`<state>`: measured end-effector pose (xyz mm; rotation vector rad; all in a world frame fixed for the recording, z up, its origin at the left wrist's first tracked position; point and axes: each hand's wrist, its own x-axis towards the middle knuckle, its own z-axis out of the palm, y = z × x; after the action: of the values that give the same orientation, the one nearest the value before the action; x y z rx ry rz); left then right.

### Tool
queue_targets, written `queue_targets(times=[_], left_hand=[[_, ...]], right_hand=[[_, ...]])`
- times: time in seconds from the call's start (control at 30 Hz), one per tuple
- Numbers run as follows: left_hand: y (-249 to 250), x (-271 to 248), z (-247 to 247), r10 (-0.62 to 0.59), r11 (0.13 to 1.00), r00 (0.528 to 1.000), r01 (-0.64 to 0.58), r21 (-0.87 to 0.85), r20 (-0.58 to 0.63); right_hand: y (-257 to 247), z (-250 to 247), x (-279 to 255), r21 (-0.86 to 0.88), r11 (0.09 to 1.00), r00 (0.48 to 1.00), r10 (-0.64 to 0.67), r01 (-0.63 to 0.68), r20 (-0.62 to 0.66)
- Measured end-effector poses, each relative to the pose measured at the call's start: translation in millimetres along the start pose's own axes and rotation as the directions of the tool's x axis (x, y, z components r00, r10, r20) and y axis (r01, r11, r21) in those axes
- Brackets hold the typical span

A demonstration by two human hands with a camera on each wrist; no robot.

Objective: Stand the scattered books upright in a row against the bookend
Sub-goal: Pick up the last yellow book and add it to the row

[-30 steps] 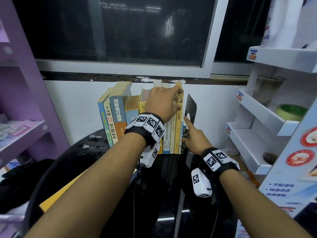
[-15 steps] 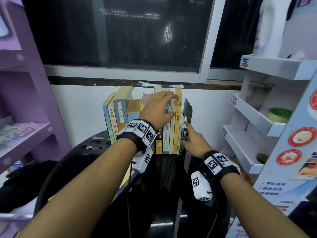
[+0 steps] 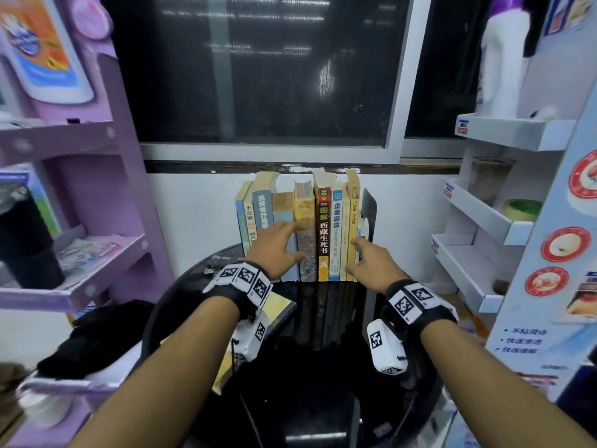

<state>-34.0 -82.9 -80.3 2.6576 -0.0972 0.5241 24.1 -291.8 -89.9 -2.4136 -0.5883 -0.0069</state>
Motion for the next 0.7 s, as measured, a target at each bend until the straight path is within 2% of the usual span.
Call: queue_targets(times=[0.17,0.37,0.57,0.7], left_hand=[[-29.8,-27.9,-3.0,-0.182,0.983,0.967,0.183,0.012,0.180],[-60.9,-51.9,-9.3,-0.365,0.928,0.881,0.371,0.040,0.300],[-95.0,-70.1,-9.2,-0.526,0.842,0.747,0.526,0.122,0.406],[-107.6,-75.1,-7.9,-0.576,0.787,0.665,0.609,0.100,0.476]], right_hand=[[-28.3,22.7,-5.5,-0.112,0.994,0.987,0.031,-0.014,0.159],[-54.4,65.9,-1.7,-0.166,0.986,0.918,0.075,-0.011,0.390],[-69.7,96.0,2.7,-0.238,0.970,0.866,0.166,-0.057,0.472],[-78.0,106.5,3.6,-0.305,0.951,0.871,0.194,-0.054,0.452]])
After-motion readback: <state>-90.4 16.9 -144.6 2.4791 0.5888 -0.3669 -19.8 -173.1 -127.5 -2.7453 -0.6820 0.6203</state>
